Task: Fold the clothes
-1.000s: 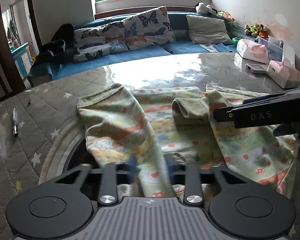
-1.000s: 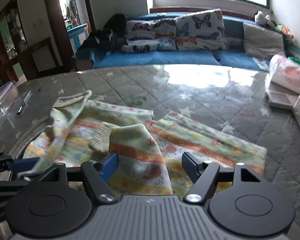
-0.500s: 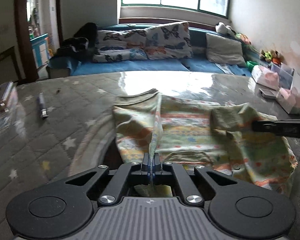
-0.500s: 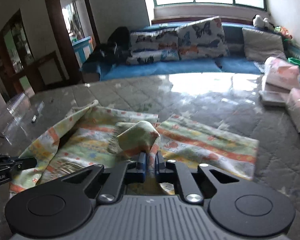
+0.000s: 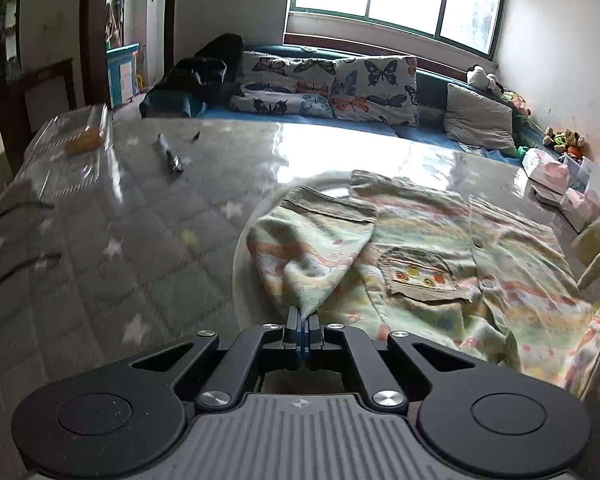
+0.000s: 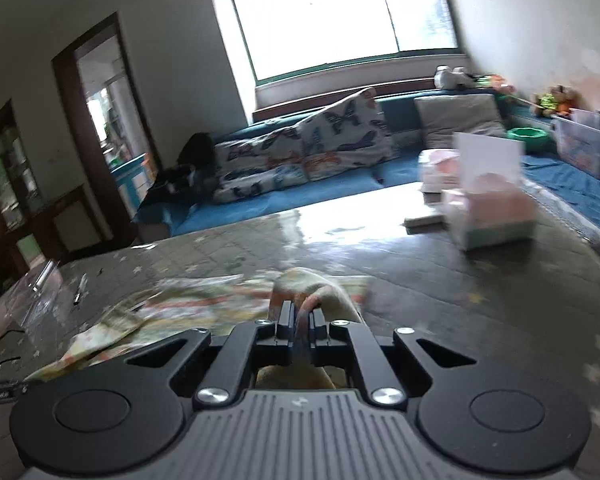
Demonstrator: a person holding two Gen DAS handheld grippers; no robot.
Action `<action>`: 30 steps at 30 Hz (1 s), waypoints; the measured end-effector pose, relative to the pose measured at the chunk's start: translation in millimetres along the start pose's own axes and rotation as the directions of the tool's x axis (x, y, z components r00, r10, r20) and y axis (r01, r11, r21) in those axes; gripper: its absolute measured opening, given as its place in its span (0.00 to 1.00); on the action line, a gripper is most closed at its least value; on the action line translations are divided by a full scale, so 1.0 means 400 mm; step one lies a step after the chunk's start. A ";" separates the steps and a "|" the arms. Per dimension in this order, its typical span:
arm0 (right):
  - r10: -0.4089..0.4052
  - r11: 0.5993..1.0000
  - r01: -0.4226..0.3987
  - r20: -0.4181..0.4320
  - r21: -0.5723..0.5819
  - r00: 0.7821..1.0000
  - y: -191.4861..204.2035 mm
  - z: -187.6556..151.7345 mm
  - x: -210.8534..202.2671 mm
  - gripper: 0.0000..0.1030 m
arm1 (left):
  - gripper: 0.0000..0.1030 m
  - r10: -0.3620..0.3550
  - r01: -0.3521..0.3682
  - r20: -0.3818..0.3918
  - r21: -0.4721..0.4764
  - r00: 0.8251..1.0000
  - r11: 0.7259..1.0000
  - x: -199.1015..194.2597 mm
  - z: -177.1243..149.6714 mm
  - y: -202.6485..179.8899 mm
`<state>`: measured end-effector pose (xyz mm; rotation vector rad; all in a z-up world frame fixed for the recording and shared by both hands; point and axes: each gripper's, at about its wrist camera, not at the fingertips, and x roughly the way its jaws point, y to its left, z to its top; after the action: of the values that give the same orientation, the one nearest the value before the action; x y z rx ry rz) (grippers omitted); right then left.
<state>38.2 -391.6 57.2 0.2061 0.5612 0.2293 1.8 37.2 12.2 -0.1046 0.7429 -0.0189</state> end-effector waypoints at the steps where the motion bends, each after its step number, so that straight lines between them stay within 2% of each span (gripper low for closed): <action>1: -0.011 1.000 0.011 0.004 0.012 1.000 -0.016 -0.007 -0.016 0.05 | 0.01 -0.007 0.007 -0.008 -0.001 1.000 1.000 -0.012 -0.012 -0.001; 5: -0.065 0.996 0.066 -0.008 0.055 0.998 -0.073 -0.045 -0.058 0.05 | 0.01 -0.021 0.021 -0.039 0.003 0.999 1.000 -0.051 -0.059 -0.004; 9: -0.126 0.980 0.135 -0.071 0.144 0.989 -0.156 -0.103 -0.074 0.07 | 0.02 -0.017 0.017 -0.057 0.005 0.998 1.000 -0.067 -0.075 0.004; 12: -0.181 0.967 0.198 -0.111 0.163 0.977 -0.204 -0.141 -0.093 0.18 | 0.14 -0.014 0.015 -0.070 0.006 0.997 1.000 -0.078 -0.087 0.010; 13: -0.198 0.963 0.217 -0.120 0.162 0.973 -0.216 -0.151 -0.099 0.24 | 0.16 -0.013 0.014 -0.075 0.007 0.997 1.000 -0.082 -0.091 0.012; 14: -0.218 0.958 0.237 -0.127 0.160 0.968 -0.226 -0.158 -0.106 0.27 | 0.18 -0.012 0.013 -0.079 0.007 0.997 1.000 -0.086 -0.095 0.014; 15: -0.250 0.952 0.267 -0.120 0.149 0.961 -0.227 -0.158 -0.117 0.28 | 0.26 -0.008 0.009 -0.079 0.010 0.997 1.000 -0.091 -0.097 0.015; 16: -0.282 0.945 0.296 -0.113 0.138 0.953 -0.228 -0.158 -0.128 0.31 | 0.38 0.001 0.000 -0.065 0.019 0.998 1.000 -0.099 -0.093 0.015; 17: -0.310 0.938 0.323 -0.105 0.130 0.945 -0.229 -0.157 -0.138 0.36 | 0.44 0.010 -0.009 -0.047 0.027 0.999 1.000 -0.108 -0.088 0.014; 18: -0.317 0.934 0.328 -0.093 0.141 0.944 -0.233 -0.153 -0.145 0.36 | 0.49 0.014 -0.013 -0.030 0.034 0.999 0.999 -0.116 -0.082 0.014; 21: -0.302 0.944 0.306 -0.048 0.125 0.952 -0.215 -0.140 -0.154 0.36 | 0.49 0.022 -0.022 0.007 0.044 1.000 0.999 -0.135 -0.062 0.011; 24: -0.249 0.967 0.248 0.002 0.059 0.969 -0.160 -0.121 -0.143 0.36 | 0.50 0.021 -0.022 0.030 0.042 0.999 0.999 -0.141 -0.043 0.007; 25: -0.208 0.978 0.207 0.003 0.037 0.978 -0.133 -0.115 -0.131 0.36 | 0.50 0.020 -0.021 0.037 0.042 0.999 0.999 -0.143 -0.037 0.004; 28: -0.083 0.996 0.084 -0.057 0.020 0.995 -0.082 -0.114 -0.066 0.35 | 0.50 0.002 -0.004 0.046 0.044 0.999 0.999 -0.136 -0.027 -0.012; 30: -0.059 0.998 0.062 -0.110 0.018 0.992 -0.066 -0.132 -0.023 0.35 | 0.50 -0.009 0.007 0.045 0.049 0.999 0.999 -0.124 -0.021 -0.024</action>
<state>5.9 -412.5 11.5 0.1977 0.6784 0.1764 -40.4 29.6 40.4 -0.0614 0.6963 -0.0423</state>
